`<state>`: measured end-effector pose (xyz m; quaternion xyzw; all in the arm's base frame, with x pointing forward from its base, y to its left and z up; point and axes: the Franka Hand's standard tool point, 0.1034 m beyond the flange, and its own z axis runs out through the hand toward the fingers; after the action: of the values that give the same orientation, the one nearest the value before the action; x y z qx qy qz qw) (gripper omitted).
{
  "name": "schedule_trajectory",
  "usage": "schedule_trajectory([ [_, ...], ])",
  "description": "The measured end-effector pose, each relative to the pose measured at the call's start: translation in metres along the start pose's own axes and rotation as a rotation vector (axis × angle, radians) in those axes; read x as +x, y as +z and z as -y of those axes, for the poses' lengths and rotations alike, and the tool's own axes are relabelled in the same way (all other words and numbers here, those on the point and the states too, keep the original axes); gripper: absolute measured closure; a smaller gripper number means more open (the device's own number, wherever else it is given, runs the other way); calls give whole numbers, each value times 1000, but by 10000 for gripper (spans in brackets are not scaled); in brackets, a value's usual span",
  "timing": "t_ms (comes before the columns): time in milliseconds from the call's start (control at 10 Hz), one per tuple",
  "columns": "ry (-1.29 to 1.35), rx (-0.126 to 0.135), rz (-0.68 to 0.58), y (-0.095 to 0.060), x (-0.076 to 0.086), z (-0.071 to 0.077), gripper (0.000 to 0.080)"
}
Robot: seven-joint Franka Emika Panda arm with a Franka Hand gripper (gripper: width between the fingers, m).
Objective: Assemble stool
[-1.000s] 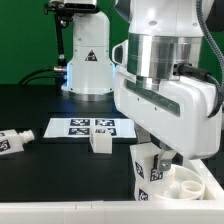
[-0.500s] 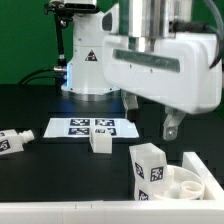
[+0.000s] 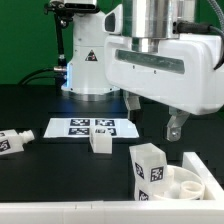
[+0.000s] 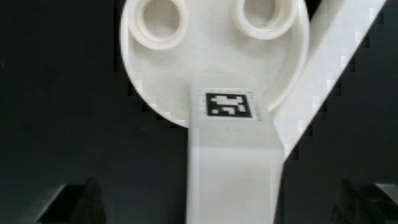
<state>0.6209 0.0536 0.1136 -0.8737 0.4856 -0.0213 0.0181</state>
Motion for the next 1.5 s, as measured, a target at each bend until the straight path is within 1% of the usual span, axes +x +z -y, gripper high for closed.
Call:
schedule_trajectory([
  [100,-108,7,0,0,-2,-10,150],
  [200,-242,0,7,2,-7,-24,150],
  [400,-410,12,-18,6,-13,-29,150],
  [500,-514,10,-18,6,-11,-30,150],
  [600,-544,10,-18,6,-11,-30,150],
  [700,-647,9,-12,8,-10,-33,150],
  [800,-727,5,2,12,-8,-45,150],
  [900,-803,-7,17,18,-10,-63,150],
  [1000,-916,-21,40,23,-13,-79,150],
  [1100,-968,-34,64,29,-19,-91,150],
  [1200,-978,-36,61,32,-23,-92,150],
  [1300,-1076,-34,61,31,-21,-92,150],
  [1500,-1070,-36,78,32,-21,-95,150],
])
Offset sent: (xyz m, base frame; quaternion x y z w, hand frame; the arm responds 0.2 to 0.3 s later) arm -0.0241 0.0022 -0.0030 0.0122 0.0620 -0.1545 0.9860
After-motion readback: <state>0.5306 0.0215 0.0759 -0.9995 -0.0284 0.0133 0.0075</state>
